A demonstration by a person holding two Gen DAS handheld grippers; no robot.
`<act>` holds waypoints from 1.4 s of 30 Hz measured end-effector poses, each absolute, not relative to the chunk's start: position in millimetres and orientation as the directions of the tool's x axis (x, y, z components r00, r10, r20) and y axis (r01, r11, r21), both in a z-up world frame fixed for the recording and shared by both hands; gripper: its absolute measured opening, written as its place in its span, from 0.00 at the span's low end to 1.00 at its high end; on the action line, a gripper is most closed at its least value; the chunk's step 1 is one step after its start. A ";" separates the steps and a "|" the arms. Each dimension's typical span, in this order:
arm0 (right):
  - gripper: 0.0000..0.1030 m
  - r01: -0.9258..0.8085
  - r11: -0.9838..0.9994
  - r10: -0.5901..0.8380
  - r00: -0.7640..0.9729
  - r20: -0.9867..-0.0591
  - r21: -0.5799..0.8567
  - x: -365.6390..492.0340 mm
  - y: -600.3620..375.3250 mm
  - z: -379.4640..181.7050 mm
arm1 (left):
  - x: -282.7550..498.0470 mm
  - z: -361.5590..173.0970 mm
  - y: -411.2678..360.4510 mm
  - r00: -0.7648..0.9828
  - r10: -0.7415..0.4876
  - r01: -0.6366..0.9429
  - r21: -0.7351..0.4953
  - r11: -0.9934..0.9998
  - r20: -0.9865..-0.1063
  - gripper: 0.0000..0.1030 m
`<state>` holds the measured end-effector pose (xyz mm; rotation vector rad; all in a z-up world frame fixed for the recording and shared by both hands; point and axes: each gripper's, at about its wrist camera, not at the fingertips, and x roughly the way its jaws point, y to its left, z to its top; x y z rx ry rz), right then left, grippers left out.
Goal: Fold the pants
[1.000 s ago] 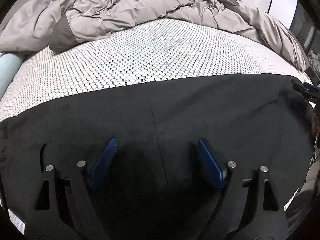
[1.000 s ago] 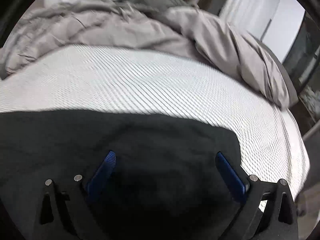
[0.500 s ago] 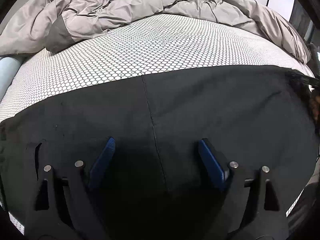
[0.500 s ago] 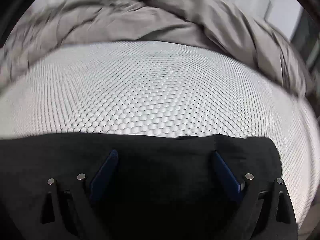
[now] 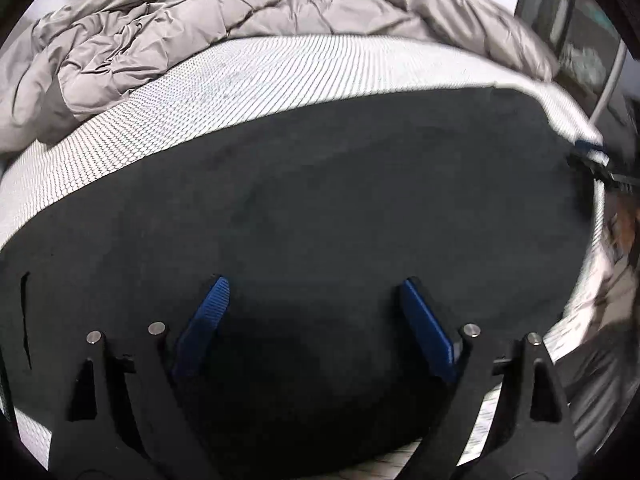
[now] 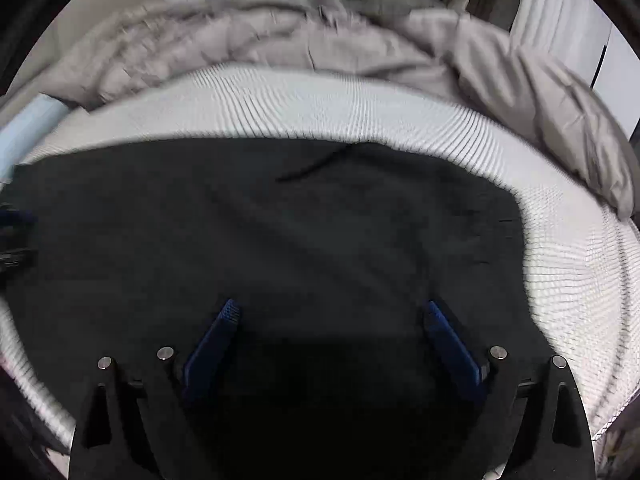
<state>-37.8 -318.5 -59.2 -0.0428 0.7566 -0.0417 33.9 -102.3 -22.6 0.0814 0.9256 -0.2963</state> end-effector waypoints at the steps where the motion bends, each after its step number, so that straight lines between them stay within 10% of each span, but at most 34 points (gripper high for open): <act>1: 0.93 0.052 0.999 -0.043 0.750 -0.660 -0.006 -56.2 -331.7 -52.5 | 29.7 -17.2 -108.4 0.582 -0.226 0.283 -0.066 0.957 -0.781 0.84; 7: 0.94 0.196 0.888 0.102 0.797 -0.596 0.416 -128.3 -402.8 -68.0 | 4.0 -0.1 -188.4 0.632 -0.394 0.424 -0.128 0.897 -0.667 0.84; 14: 0.83 0.152 0.663 0.340 0.811 -0.476 0.733 -115.5 -435.4 -106.2 | 1.9 -44.3 -256.8 0.544 -0.328 0.496 -0.019 0.868 -0.772 0.87; 20: 0.25 0.222 0.639 0.254 0.843 -0.474 0.737 -69.4 -445.7 -105.9 | 4.6 -25.0 -207.2 0.559 -0.371 0.427 -0.126 0.895 -0.742 0.87; 25: 0.17 0.209 0.826 0.083 0.874 -0.479 0.524 -57.6 -396.3 -44.2 | 17.0 -9.5 -117.5 0.639 -0.319 0.267 -0.188 0.945 -0.700 0.87; 33: 0.17 -0.333 0.906 0.420 0.791 -0.445 0.263 8.1 -163.4 27.4 | 4.7 -11.0 34.1 0.713 -0.157 -0.053 -0.276 0.960 -0.683 0.86; 34: 0.21 -0.428 0.870 0.493 0.732 -0.470 0.246 17.3 -130.1 23.3 | 5.8 -12.5 48.6 0.716 -0.139 -0.087 -0.284 0.955 -0.684 0.86; 37: 0.74 -0.642 0.745 0.593 0.511 -0.622 0.183 29.8 -59.9 -5.0 | 1.1 -18.9 89.7 0.712 -0.100 -0.161 -0.300 0.940 -0.695 0.86; 42: 0.75 -0.675 0.734 0.522 0.495 -0.695 0.070 6.9 -62.9 -25.6 | -4.5 -15.8 100.2 0.715 -0.140 -0.126 -0.324 0.938 -0.685 0.86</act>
